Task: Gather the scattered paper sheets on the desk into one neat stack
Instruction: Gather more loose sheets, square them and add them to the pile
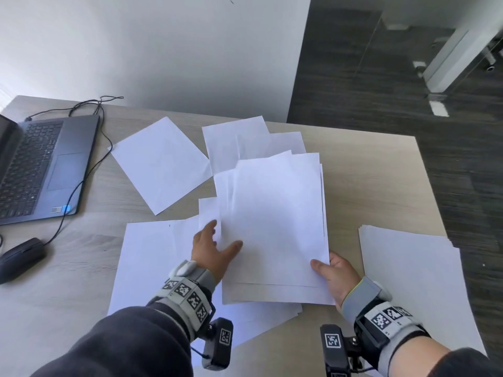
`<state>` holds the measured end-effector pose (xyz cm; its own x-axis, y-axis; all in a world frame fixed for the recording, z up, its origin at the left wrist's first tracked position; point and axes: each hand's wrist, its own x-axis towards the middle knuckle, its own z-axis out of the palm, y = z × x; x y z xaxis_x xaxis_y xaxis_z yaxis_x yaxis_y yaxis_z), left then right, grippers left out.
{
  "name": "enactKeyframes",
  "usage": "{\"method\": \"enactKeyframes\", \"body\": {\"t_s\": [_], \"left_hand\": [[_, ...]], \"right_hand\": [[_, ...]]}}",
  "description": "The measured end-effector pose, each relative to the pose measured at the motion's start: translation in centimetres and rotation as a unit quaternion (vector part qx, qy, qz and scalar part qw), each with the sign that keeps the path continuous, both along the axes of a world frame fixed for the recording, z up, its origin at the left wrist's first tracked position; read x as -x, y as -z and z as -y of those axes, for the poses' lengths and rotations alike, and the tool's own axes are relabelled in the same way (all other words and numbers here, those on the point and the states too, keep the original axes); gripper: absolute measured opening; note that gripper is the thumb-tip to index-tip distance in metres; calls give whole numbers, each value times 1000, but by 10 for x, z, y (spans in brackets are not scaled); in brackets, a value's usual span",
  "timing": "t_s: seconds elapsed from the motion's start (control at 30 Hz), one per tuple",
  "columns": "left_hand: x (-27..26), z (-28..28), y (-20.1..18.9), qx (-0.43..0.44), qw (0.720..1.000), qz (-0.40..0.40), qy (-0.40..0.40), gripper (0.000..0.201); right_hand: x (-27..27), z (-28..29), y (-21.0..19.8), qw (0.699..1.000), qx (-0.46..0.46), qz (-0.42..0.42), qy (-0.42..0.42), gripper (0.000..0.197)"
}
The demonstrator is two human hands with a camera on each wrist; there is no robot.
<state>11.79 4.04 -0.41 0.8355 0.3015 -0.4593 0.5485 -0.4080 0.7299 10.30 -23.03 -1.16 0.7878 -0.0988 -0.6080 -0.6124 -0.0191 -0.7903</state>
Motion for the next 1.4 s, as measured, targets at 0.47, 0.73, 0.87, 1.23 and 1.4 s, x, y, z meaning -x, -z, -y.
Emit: {"method": "enactKeyframes", "body": {"t_s": [0.47, 0.73, 0.87, 1.23, 1.4], "left_hand": [[4, -44, 6, 272, 939, -86, -194, 31], [-1, -107, 17, 202, 943, -61, -257, 16], [1, -119, 22, 207, 939, -66, -266, 18], [0, -128, 29, 249, 931, -89, -253, 15], [0, -132, 32, 242, 935, -95, -242, 26]], "right_hand": [[-39, -34, -1, 989, 104, 65, -78, 19], [-95, -54, 10, 895, 376, 140, -194, 34], [-113, -70, 4, 853, 429, 85, -287, 69], [-125, -99, 17, 780, 506, -13, -368, 113], [-127, -96, 17, 791, 499, 2, -354, 100]]}}
